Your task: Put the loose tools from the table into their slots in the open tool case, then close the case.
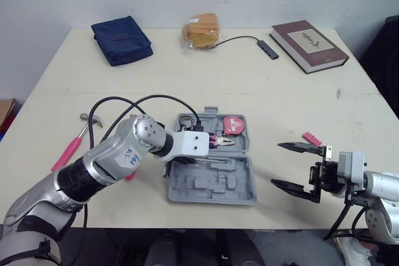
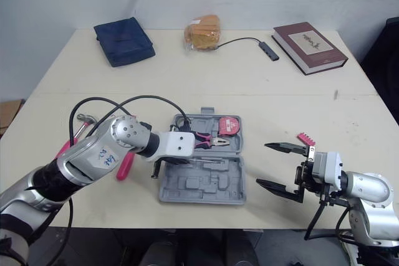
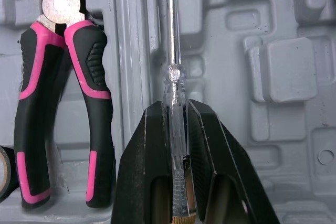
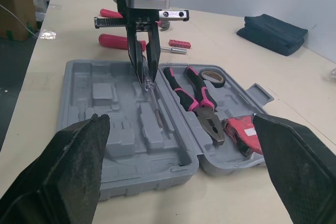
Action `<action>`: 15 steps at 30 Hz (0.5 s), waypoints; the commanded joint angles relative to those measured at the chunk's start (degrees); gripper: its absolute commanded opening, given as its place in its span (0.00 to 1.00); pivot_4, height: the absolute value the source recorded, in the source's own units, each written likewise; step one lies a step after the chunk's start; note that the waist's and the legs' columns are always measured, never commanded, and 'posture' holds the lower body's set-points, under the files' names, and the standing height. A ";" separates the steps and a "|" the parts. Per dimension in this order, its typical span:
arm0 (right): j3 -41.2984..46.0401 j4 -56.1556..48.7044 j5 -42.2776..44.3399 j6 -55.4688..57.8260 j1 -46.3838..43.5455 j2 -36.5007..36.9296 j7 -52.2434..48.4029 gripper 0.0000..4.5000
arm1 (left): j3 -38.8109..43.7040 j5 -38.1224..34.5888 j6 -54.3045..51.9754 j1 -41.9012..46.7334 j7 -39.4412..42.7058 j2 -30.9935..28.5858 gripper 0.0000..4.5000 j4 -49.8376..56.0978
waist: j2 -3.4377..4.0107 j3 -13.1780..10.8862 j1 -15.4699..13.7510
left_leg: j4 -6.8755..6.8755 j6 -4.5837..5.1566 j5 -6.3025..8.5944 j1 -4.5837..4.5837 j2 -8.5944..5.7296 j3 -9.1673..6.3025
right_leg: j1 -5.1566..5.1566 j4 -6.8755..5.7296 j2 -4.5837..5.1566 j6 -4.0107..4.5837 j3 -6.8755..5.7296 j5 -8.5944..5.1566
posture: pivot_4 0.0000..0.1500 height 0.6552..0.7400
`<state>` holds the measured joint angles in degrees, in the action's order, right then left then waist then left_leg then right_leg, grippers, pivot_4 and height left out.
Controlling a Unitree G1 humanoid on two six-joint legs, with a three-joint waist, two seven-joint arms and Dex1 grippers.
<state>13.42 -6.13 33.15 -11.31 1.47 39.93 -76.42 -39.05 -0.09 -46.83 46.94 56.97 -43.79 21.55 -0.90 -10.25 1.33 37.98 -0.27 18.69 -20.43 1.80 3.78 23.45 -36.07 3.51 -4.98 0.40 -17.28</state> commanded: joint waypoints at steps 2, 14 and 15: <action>0.48 -2.24 0.89 -0.04 -0.28 0.04 0.32 1.00 | 1.20 1.91 0.54 0.39 -0.44 1.82 0.00 -0.81 | 0.00 0.00 -0.02 | 0.02 0.00 0.00 -0.01 0.00 0.00 | 0.00 0.00 -0.01 0.00 0.00 0.00 | 1.00 1.00; 0.51 -3.23 1.14 0.74 -0.17 0.09 0.59 1.00 | 1.07 4.71 0.66 -0.03 0.46 2.57 0.00 -1.61 | 0.00 0.00 -0.04 | 0.06 0.00 0.00 -0.01 0.00 0.00 | 0.01 -0.06 0.00 -0.01 0.00 0.00 | 1.00 1.00; 0.52 -3.46 1.15 0.84 -0.09 0.07 0.72 1.00 | 1.25 4.87 0.79 -0.08 0.38 2.58 0.00 -1.79 | 0.00 0.00 -0.04 | 0.06 0.00 0.00 -0.01 0.00 0.00 | 0.01 -0.06 0.01 -0.01 0.00 0.00 | 1.00 1.00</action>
<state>13.41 -7.47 33.18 -10.62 1.35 39.94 -76.08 -39.04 3.56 -46.34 46.83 57.28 -41.03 19.43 -0.90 -10.25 1.29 38.05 -0.27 18.69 -20.44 1.80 3.77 23.45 -36.14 3.52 -4.99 0.40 -17.28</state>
